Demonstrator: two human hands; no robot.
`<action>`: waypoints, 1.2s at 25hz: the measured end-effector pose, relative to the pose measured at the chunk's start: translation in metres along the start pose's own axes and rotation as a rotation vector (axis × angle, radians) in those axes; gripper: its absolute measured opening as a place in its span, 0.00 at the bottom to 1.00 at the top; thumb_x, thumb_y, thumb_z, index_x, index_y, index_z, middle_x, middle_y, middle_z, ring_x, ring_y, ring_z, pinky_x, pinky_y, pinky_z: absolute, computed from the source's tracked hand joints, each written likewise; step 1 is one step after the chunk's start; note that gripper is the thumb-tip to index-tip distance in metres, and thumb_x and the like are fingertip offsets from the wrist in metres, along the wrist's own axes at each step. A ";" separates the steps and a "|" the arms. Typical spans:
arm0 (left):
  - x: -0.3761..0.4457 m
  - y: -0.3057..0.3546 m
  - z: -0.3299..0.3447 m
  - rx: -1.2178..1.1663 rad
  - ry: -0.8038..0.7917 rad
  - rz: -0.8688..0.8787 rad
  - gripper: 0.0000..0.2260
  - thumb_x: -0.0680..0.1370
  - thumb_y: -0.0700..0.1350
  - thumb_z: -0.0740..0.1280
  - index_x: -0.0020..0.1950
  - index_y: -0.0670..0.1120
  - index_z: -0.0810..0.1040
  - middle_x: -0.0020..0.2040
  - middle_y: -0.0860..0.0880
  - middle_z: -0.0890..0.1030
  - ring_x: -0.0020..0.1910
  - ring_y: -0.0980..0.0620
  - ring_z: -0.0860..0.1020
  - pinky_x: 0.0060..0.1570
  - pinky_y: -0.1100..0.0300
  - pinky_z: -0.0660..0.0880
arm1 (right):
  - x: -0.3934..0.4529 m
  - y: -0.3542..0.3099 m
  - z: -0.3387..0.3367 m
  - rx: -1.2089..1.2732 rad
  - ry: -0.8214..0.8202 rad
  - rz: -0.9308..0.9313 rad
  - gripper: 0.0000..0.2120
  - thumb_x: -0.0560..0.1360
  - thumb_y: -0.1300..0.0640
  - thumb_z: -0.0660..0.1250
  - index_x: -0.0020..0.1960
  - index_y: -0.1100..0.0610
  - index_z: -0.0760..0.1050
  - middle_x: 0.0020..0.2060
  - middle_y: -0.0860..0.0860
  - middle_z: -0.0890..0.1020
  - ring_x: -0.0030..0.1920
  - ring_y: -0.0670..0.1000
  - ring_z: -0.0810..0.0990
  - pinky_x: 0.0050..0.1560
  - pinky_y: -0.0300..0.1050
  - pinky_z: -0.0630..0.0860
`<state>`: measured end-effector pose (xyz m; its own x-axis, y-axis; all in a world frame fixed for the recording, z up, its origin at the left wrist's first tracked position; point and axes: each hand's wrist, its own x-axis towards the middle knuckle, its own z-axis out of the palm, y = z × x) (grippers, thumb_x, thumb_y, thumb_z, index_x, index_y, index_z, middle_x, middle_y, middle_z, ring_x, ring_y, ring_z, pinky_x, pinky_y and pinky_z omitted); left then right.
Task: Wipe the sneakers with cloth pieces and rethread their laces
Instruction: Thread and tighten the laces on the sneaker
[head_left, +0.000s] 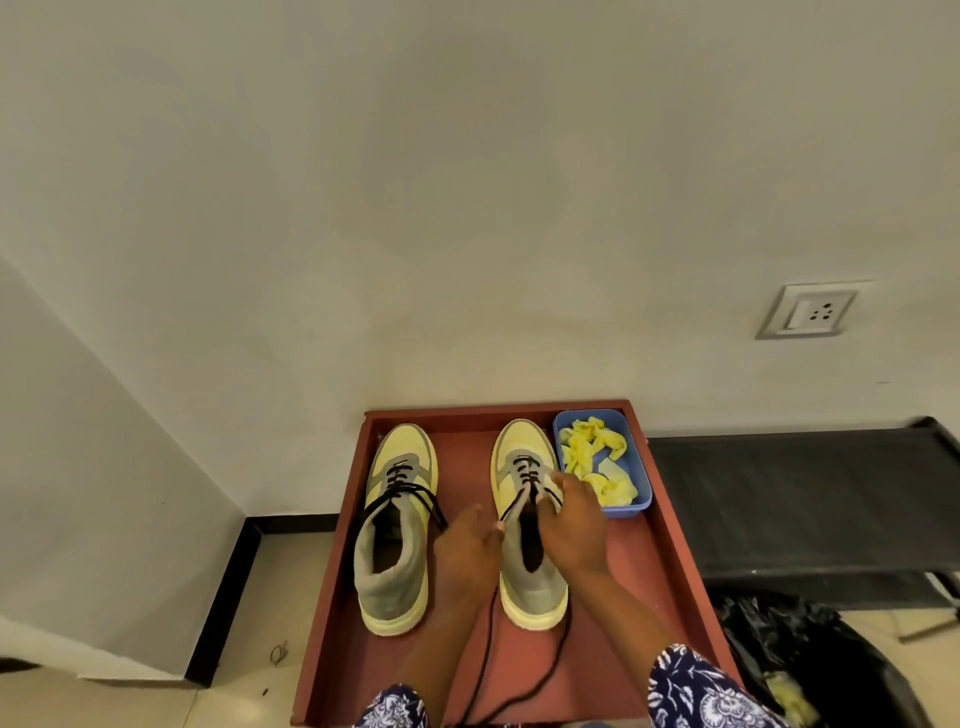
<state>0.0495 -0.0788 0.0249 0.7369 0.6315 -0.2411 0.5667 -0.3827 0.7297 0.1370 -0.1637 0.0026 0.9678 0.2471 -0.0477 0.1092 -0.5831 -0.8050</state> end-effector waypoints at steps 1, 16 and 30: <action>-0.002 0.002 0.008 0.004 -0.031 -0.006 0.16 0.79 0.46 0.61 0.65 0.40 0.71 0.61 0.43 0.78 0.61 0.45 0.75 0.57 0.59 0.69 | -0.002 0.009 -0.004 -0.023 -0.013 0.026 0.17 0.75 0.62 0.62 0.63 0.62 0.70 0.59 0.58 0.75 0.61 0.58 0.73 0.59 0.47 0.70; -0.012 -0.004 0.040 0.039 0.001 -0.161 0.16 0.78 0.40 0.61 0.65 0.41 0.73 0.61 0.40 0.77 0.60 0.44 0.76 0.58 0.60 0.70 | -0.039 0.040 0.005 -0.036 -0.170 0.074 0.21 0.76 0.61 0.62 0.69 0.59 0.68 0.66 0.54 0.73 0.66 0.54 0.71 0.66 0.42 0.66; -0.051 -0.034 0.037 0.089 0.039 -0.118 0.16 0.77 0.41 0.62 0.64 0.42 0.74 0.60 0.42 0.79 0.59 0.45 0.77 0.57 0.60 0.71 | -0.087 0.039 0.003 -0.050 -0.237 0.054 0.21 0.77 0.61 0.60 0.70 0.60 0.65 0.69 0.54 0.70 0.68 0.53 0.68 0.68 0.39 0.63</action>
<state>0.0064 -0.1236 -0.0112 0.6493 0.7009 -0.2952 0.6801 -0.3614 0.6379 0.0563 -0.2055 -0.0260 0.8931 0.3854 -0.2323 0.0750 -0.6364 -0.7677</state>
